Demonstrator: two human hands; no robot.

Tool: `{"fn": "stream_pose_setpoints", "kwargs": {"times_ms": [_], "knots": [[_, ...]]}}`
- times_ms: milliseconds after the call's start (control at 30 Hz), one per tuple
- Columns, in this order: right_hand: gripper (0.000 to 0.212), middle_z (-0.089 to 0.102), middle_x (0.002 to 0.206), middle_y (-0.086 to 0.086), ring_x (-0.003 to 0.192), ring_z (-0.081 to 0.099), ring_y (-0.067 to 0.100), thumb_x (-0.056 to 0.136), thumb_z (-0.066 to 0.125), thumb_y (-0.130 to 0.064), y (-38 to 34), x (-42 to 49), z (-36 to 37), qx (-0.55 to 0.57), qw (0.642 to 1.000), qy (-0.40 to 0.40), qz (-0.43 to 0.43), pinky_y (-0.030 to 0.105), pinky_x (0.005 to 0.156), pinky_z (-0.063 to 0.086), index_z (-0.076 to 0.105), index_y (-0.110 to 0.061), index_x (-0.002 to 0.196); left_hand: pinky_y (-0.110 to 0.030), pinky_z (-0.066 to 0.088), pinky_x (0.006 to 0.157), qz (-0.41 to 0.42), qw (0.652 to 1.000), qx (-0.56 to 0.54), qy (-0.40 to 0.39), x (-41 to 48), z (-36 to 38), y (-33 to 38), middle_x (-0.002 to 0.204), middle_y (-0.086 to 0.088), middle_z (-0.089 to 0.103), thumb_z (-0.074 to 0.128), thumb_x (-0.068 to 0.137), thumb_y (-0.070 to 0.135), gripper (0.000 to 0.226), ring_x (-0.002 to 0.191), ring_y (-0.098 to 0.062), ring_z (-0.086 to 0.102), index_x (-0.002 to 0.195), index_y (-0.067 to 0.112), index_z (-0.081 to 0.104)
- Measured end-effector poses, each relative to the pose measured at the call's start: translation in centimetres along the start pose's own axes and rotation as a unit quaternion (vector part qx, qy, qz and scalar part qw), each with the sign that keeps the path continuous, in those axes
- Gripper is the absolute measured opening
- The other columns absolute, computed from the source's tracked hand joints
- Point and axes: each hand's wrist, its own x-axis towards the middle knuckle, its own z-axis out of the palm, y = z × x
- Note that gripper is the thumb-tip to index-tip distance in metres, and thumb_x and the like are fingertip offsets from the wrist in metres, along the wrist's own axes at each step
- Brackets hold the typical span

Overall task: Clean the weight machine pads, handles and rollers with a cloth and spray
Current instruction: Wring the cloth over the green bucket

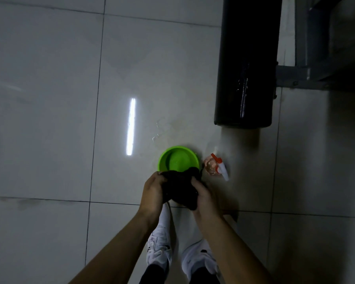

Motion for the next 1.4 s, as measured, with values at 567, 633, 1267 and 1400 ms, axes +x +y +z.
{"fn": "stream_pose_setpoints", "kwargs": {"times_ms": [567,633,1267,1400], "knots": [[0.051,0.056,0.138,0.01,0.126,0.055,0.03,0.09,0.074,-0.014,-4.1,5.6,-7.1,-0.476,0.819,0.182,-0.266,0.032,0.088,0.05,0.06,-0.022,0.138,-0.026,0.054,0.055,-0.19,0.962,-0.193,-0.039,2.5,7.2,0.7,0.077,-0.008,0.064,0.065,0.097,0.02,0.012,0.068,-0.02,0.06,0.102,0.01,0.063],[0.034,0.066,0.123,0.011,0.113,0.063,0.032,0.093,0.072,-0.017,-4.1,6.7,-7.5,-0.492,0.816,0.161,-0.257,0.026,0.077,0.044,0.068,-0.018,0.128,-0.025,0.056,0.058,-0.189,0.959,-0.205,-0.043,2.2,7.4,1.8,0.073,-0.005,0.065,0.065,0.098,0.021,0.012,0.069,-0.018,0.061,0.093,0.01,0.065],[0.033,0.072,0.07,-0.004,0.066,0.072,0.015,0.093,0.063,-0.051,-26.4,-43.6,-5.5,-0.153,0.916,0.217,-0.299,0.049,0.069,0.063,0.062,-0.02,0.083,-0.029,0.059,0.061,0.05,0.973,0.111,-0.194,-44.2,18.1,23.3,0.091,-0.017,0.074,0.087,0.077,0.009,0.033,0.075,-0.023,0.072,0.101,-0.006,0.07],[0.029,0.074,0.078,-0.003,0.076,0.074,0.016,0.091,0.067,-0.053,-29.6,-50.8,-9.3,-0.104,0.911,0.234,-0.324,0.045,0.072,0.063,0.062,-0.024,0.085,-0.042,0.062,0.073,0.045,0.952,0.169,-0.25,-51.0,21.8,24.8,0.095,-0.018,0.076,0.095,0.067,0.015,0.055,0.084,-0.031,0.075,0.109,-0.007,0.068]]}}
